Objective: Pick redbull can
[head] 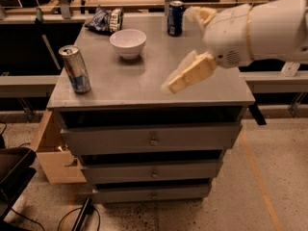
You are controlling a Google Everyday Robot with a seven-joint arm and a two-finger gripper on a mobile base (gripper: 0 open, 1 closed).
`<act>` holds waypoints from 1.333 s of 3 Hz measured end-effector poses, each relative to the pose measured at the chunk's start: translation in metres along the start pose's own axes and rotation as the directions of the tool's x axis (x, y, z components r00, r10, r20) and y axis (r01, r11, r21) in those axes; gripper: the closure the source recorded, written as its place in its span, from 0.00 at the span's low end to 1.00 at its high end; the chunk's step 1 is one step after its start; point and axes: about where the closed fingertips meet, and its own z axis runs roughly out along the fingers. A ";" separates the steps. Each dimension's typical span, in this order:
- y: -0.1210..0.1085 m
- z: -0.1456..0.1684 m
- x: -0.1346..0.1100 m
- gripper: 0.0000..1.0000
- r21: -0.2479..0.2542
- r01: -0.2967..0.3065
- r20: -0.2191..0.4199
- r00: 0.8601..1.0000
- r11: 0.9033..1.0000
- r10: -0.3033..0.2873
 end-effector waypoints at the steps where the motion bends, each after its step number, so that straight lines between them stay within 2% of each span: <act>1: 0.007 0.064 -0.014 0.00 -0.032 -0.015 0.027 1.000 0.999 0.016; 2: 0.015 0.138 -0.025 0.00 -0.113 -0.064 0.070 0.995 0.992 0.072; 3: 0.023 0.199 -0.040 0.00 -0.162 -0.105 0.143 0.981 0.981 0.129; 4: 0.025 0.246 -0.053 0.00 -0.194 -0.137 0.214 0.960 0.971 0.178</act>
Offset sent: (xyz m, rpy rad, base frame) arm 0.0790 0.2130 -0.0773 0.1504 0.1970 0.1758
